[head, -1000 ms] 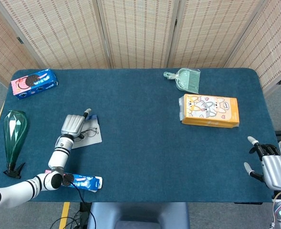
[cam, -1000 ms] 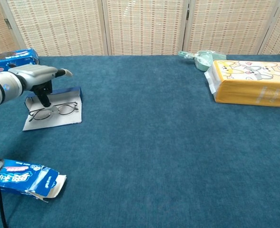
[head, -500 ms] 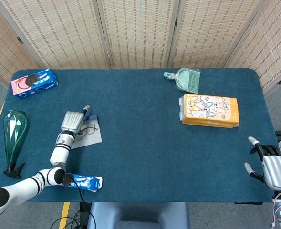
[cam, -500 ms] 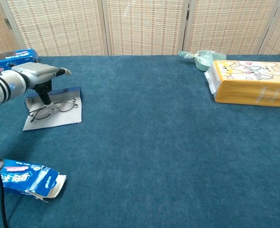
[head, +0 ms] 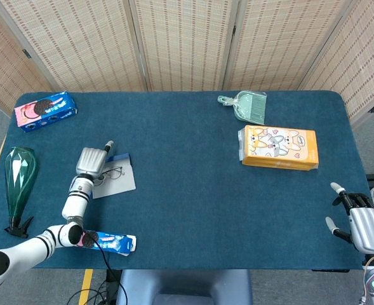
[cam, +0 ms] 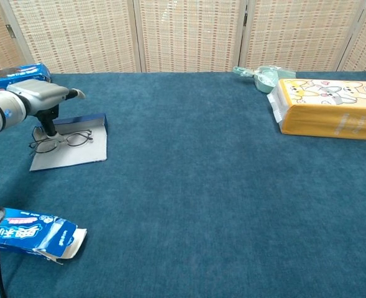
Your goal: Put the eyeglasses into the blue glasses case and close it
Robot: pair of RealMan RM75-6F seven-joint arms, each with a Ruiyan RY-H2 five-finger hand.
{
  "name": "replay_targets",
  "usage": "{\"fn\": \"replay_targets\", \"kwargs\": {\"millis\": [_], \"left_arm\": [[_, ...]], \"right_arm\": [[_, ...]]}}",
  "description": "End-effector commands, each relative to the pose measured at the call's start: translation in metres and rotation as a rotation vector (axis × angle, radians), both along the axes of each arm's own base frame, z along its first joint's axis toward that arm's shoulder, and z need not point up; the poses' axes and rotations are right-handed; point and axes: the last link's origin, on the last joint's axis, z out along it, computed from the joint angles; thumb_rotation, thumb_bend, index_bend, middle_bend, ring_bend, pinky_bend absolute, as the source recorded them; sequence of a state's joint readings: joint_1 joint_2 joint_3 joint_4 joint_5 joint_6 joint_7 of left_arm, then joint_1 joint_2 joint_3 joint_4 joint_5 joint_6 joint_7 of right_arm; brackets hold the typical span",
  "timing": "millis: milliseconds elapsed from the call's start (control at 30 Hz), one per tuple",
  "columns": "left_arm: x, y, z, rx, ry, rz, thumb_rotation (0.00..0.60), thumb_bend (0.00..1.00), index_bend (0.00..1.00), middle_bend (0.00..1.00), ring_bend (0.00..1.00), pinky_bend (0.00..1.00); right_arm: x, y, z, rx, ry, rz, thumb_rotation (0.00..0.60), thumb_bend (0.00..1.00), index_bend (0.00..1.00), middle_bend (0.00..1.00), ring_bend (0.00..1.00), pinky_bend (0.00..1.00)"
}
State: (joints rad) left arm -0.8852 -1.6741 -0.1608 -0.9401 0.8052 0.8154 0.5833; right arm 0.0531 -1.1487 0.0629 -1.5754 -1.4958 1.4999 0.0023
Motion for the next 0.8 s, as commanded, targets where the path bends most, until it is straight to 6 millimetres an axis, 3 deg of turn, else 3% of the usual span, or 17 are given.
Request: {"fn": "replay_targets", "kwargs": {"millis": [33, 467, 800], "left_arm": [[0.004, 0.003, -0.003, 0.005, 0.013, -0.023, 0.6, 0.22, 0.1, 1.0, 0.98, 1.0], [0.014, 0.018, -0.012, 0.03, 0.056, -0.07, 0.6, 0.22, 0.11, 1.0, 0.98, 1.0], [0.008, 0.027, -0.006, 0.065, 0.084, -0.06, 0.6, 0.22, 0.12, 1.0, 0.98, 1.0]], "right_arm": [[0.0, 0.0, 0.0, -0.001, 0.0, 0.0, 0.6, 0.3, 0.12, 0.43, 0.32, 0.22], [-0.001, 0.001, 0.001, -0.007, 0.003, -0.008, 0.6, 0.3, 0.12, 0.43, 0.32, 0.22], [-0.001, 0.001, 0.001, -0.006, 0.003, -0.01, 0.6, 0.3, 0.12, 0.43, 0.32, 0.22]]}}
